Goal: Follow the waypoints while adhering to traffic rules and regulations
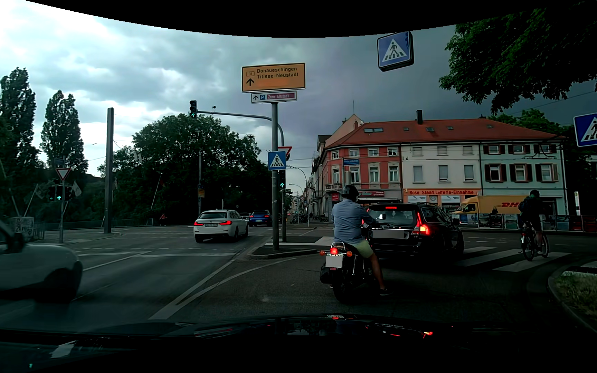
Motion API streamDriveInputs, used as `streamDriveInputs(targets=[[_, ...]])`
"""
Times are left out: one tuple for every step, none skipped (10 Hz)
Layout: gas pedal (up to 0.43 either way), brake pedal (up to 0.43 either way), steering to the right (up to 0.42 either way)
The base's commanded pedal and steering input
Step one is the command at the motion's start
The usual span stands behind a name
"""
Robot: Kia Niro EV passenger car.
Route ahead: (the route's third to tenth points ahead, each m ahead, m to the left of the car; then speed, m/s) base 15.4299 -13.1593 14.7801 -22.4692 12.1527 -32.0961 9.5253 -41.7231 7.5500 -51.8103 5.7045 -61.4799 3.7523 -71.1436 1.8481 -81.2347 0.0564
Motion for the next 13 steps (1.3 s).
streamDriveInputs(targets=[[0.0, 0.207, 0.019], [0.0, 0.207, 0.019], [0.0, 0.207, 0.019], [0.0, 0.22, 0.019], [0.0, 0.22, 0.019], [0.0, 0.226, 0.019], [0.0, 0.22, 0.019], [0.0, 0.232, 0.019], [0.0, 0.232, 0.019], [0.0, 0.232, 0.019], [0.0, 0.232, 0.019], [0.0, 0.232, 0.019], [0.0, 0.232, 0.019]])
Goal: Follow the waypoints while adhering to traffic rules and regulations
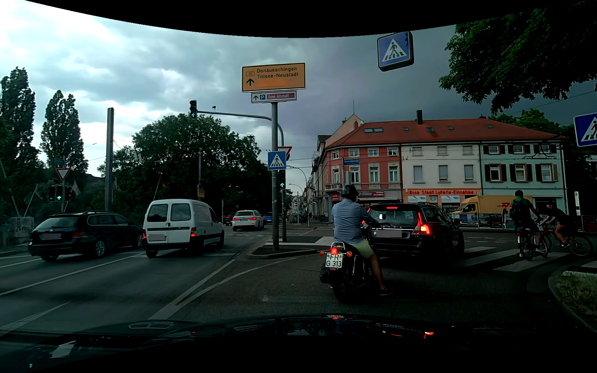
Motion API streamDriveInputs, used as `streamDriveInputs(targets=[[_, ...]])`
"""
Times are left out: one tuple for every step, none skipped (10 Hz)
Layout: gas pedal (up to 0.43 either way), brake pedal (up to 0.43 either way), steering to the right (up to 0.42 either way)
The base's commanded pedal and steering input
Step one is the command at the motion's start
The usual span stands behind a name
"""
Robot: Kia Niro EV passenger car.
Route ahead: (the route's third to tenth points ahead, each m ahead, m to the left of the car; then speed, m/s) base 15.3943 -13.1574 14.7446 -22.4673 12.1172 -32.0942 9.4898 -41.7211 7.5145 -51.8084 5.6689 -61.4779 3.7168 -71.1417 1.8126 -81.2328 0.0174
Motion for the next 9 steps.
streamDriveInputs(targets=[[0.0, 0.232, 0.019], [0.0, 0.232, 0.019], [0.0, 0.232, 0.019], [0.0, 0.232, 0.019], [0.0, 0.232, 0.02], [0.0, 0.232, 0.02], [0.0, 0.232, 0.02], [0.0, 0.232, 0.019], [0.0, 0.232, 0.019]])
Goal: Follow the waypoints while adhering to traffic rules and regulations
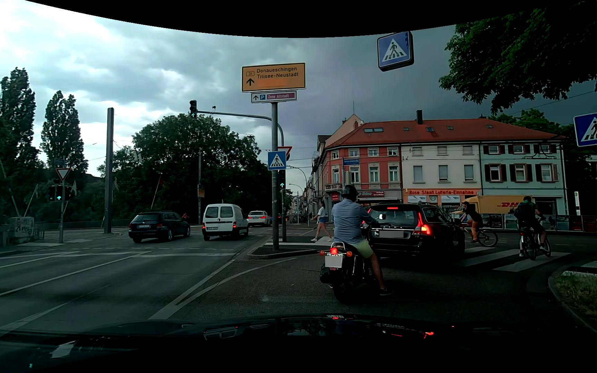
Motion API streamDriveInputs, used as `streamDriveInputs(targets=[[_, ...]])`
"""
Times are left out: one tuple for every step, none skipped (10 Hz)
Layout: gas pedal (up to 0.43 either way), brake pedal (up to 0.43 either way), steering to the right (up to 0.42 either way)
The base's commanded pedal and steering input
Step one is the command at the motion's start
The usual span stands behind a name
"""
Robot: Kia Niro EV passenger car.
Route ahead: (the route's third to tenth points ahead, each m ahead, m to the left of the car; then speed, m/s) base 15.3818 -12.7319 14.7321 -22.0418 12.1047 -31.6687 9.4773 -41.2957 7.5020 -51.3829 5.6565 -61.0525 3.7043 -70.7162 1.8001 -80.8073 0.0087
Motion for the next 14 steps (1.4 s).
streamDriveInputs(targets=[[0.0, 0.232, 0.02], [0.0, 0.232, 0.02], [0.0, 0.232, 0.02], [0.0, 0.232, 0.02], [0.0, 0.232, 0.02], [0.0, 0.232, 0.02], [0.0, 0.232, 0.02], [0.0, 0.232, 0.02], [0.0, 0.22, 0.02], [0.0, 0.201, 0.02], [0.0, 0.177, 0.02], [0.0, 0.146, 0.02], [0.0, 0.116, 0.02], [0.0, 0.085, 0.02]])
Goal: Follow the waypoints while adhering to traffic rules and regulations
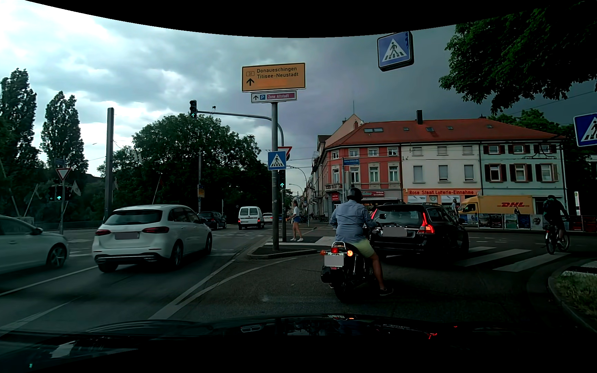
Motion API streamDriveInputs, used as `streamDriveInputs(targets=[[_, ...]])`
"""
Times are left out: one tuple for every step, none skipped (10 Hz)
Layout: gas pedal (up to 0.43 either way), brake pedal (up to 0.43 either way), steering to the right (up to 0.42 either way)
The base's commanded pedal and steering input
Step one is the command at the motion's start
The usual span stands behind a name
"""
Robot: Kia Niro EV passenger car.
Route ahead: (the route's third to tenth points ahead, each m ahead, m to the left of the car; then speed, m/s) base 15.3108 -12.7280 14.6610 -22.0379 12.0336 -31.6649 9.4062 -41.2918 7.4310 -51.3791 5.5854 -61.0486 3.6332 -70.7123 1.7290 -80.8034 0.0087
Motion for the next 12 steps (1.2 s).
streamDriveInputs(targets=[[0.0, 0.061, 0.021], [0.0, 0.055, 0.022], [0.0, 0.061, 0.022], [0.0, 0.043, 0.022], [0.0, 0.006, 0.022], [0.0, 0.0, 0.023], [0.0, 0.0, 0.024], [0.0, 0.0, 0.026], [0.0, 0.0, 0.03], [0.0, 0.0, 0.033], [0.0, 0.0, 0.037], [0.028, 0.0, 0.042]])
